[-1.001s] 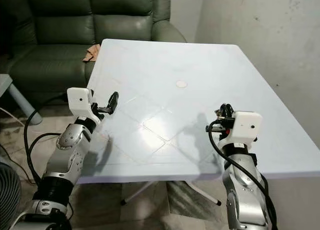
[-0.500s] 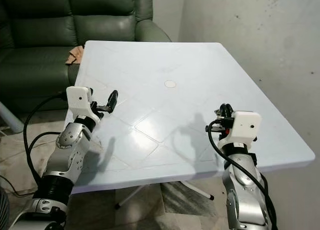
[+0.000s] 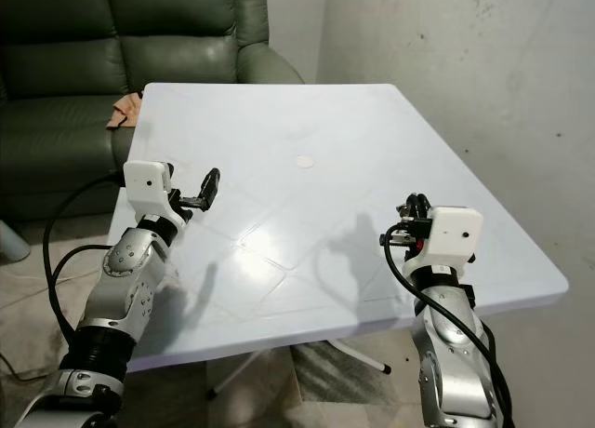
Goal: Hang keys on a hook
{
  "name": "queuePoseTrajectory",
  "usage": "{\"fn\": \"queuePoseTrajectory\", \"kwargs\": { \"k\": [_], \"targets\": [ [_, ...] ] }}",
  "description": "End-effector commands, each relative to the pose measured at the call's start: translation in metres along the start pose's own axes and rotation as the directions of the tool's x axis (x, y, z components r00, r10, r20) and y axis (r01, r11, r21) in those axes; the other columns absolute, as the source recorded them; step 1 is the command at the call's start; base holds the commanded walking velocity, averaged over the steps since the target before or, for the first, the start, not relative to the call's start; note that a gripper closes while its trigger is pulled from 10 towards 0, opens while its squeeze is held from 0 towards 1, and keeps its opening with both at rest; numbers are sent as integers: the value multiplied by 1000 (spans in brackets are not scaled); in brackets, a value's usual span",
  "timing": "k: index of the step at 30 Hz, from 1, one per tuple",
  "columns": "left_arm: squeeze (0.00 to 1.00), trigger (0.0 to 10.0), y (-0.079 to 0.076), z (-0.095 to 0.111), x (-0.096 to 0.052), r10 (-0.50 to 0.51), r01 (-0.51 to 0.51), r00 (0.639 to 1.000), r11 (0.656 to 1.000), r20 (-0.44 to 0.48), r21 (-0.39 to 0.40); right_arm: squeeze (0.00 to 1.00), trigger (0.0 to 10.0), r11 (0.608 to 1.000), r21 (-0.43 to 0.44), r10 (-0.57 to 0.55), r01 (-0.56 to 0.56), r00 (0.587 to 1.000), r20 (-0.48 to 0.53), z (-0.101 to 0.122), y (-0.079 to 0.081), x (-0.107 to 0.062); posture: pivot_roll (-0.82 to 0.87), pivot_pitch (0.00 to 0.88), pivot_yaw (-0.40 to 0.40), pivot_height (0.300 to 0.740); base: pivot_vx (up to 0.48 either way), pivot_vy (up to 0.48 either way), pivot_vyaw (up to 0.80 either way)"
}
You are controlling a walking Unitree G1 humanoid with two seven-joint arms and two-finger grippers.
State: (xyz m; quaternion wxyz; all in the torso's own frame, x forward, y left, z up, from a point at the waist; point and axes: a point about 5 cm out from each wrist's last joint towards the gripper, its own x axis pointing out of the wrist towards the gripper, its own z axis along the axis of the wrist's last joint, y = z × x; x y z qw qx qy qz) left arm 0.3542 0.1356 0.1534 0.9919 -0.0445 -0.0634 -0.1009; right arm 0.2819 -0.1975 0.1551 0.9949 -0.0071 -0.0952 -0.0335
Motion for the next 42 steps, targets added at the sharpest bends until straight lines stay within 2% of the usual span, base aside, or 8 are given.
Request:
{"fn": "queuePoseTrajectory", "kwargs": {
  "k": [1,4,42],
  "targets": [
    [0,10000,0,2,0,14,-14,1000,999,11,-31,0,10000,1000,5,-10,10,1000,-6,0,0,0,11,68,-18,740,0,0,-750],
    [0,10000,1,1,0,19,-19,1000,1000,-3,-12,0,10000,1000,5,-9,9,1000,-7,0,0,-1,11,68,-17,740,0,0,-754],
    [0,10000,-5,-2,-3,-3,3,1000,1000,-23,6,0,10000,1000,9,-9,10,1000,-25,-5,1,-5,13,63,-10,740,0,0,-756]
  ]
}}
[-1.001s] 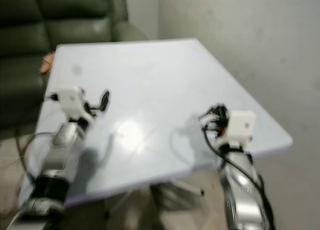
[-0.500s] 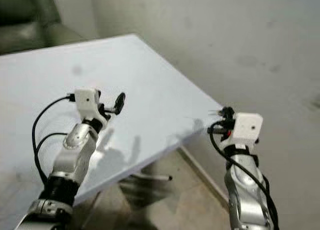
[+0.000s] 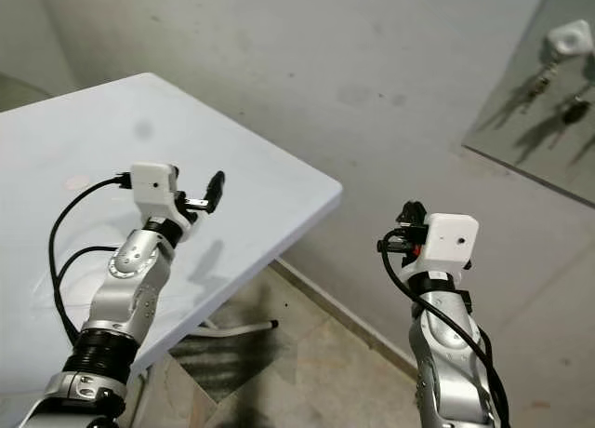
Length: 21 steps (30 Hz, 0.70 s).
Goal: Hang keys on a hook
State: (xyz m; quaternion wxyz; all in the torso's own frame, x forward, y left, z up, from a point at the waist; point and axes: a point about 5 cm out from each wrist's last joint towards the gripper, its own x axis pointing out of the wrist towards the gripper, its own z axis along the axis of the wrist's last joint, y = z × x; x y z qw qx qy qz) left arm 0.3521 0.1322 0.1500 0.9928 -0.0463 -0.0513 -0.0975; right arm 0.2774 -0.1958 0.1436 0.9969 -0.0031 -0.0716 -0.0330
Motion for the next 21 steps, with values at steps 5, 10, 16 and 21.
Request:
{"fn": "queuePoseTrajectory", "kwargs": {
  "k": [5,10,16,21],
  "targets": [
    [0,10000,-5,0,-1,-23,24,1000,1000,-7,14,0,10000,1000,3,-17,17,1000,20,5,-2,-1,7,70,-7,740,0,0,-756],
    [0,10000,-9,0,-1,-36,36,999,999,-7,12,0,10000,1000,0,-27,27,999,20,6,-4,-2,3,75,-7,740,0,0,-756],
    [0,10000,-10,-2,-2,-38,38,999,999,-10,24,0,10000,1000,0,-29,29,999,20,6,-4,-2,2,76,-9,740,0,0,-756],
    [0,10000,-11,-2,-3,-41,41,999,999,-15,27,0,10000,1000,-2,-30,30,999,19,7,-5,-3,3,80,-13,740,0,0,-756]
  ]
}}
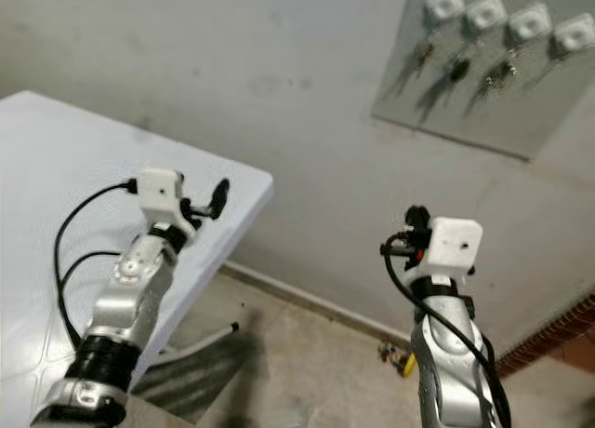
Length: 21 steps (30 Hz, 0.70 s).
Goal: Hang keys on a hook
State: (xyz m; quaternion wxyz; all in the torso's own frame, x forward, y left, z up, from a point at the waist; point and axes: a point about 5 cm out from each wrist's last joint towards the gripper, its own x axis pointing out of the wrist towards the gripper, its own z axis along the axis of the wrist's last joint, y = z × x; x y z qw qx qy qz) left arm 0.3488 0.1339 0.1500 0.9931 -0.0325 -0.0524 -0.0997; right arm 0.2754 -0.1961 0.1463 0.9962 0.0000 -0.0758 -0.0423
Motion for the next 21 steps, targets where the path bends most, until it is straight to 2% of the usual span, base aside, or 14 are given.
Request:
{"fn": "queuePoseTrajectory", "kwargs": {
  "k": [1,11,17,21],
  "targets": [
    [0,10000,-12,-2,1,-36,36,999,999,-14,1,0,10000,1000,-7,-10,10,1000,10,4,-4,-1,4,80,-14,740,0,0,-756],
    [0,10000,-13,-3,0,-54,54,998,999,-21,9,0,10000,1000,-4,-30,30,1000,5,3,-5,0,4,80,-14,740,0,0,-755],
    [0,10000,-15,-3,-1,-75,74,997,997,-21,-8,0,10000,999,3,-36,36,999,11,4,-6,-1,4,81,-10,740,0,0,0],
    [0,10000,-16,-3,-1,-81,81,997,997,-19,-14,0,10000,999,8,-31,31,999,9,3,-5,-1,3,80,-9,740,0,-333,0]
  ]
}}
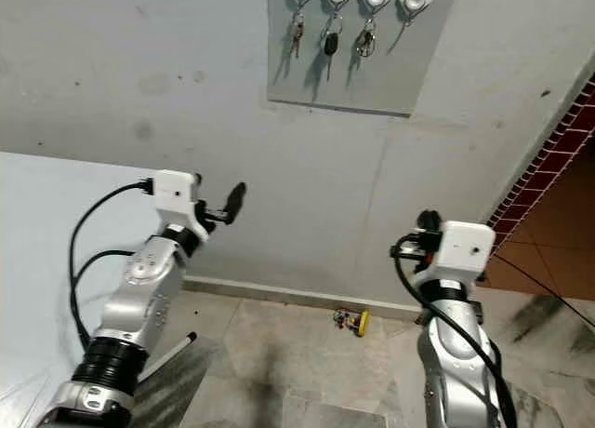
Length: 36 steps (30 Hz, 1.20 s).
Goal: Hang keys on a hook
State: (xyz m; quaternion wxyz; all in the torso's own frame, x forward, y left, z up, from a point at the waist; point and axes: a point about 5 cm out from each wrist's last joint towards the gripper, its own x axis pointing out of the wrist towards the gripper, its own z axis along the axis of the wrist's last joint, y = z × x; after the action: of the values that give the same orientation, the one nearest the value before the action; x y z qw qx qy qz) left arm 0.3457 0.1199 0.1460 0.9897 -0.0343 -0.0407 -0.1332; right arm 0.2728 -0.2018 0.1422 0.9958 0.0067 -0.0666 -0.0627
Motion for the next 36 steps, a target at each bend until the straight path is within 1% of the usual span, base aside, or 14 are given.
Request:
{"fn": "queuePoseTrajectory", "kwargs": {
  "k": [1,14,15,18,23,29,30,36],
  "targets": [
    [0,10000,-2,2,0,-15,15,1000,1000,4,-4,0,10000,1000,2,10,-10,1000,26,7,1,1,3,80,-9,740,0,-435,0],
    [0,10000,-3,1,0,-24,24,1000,1000,0,-18,0,10000,1000,-13,20,-19,999,29,6,2,-1,-1,72,-10,740,0,-437,0],
    [0,10000,-4,1,0,-20,20,1000,1000,-4,-6,0,10000,1000,-16,20,-20,999,29,6,2,-1,-1,72,-10,740,0,-394,0],
    [0,10000,-3,0,1,16,-16,1000,999,-3,-35,0,10000,1000,-19,23,-22,999,28,6,2,-1,-4,69,-11,740,0,0,0],
    [0,10000,-6,-1,2,1,-2,1000,999,-20,-48,0,10000,999,-21,26,-26,999,21,6,2,-2,-4,66,-13,740,0,0,0],
    [0,10000,-5,-1,3,11,-13,999,999,-37,-34,0,10000,999,-20,33,-33,999,15,5,3,-2,-4,66,-13,740,0,0,0],
    [0,10000,-6,-2,3,2,-5,999,998,-39,-65,0,10000,999,-19,30,-30,999,13,5,2,-2,-4,66,-13,740,0,0,0],
    [0,10000,-5,-3,2,3,-6,999,999,-45,-52,0,10000,999,-17,38,-38,999,13,5,3,-3,-4,66,-13,740,0,0,0]
  ]
}}
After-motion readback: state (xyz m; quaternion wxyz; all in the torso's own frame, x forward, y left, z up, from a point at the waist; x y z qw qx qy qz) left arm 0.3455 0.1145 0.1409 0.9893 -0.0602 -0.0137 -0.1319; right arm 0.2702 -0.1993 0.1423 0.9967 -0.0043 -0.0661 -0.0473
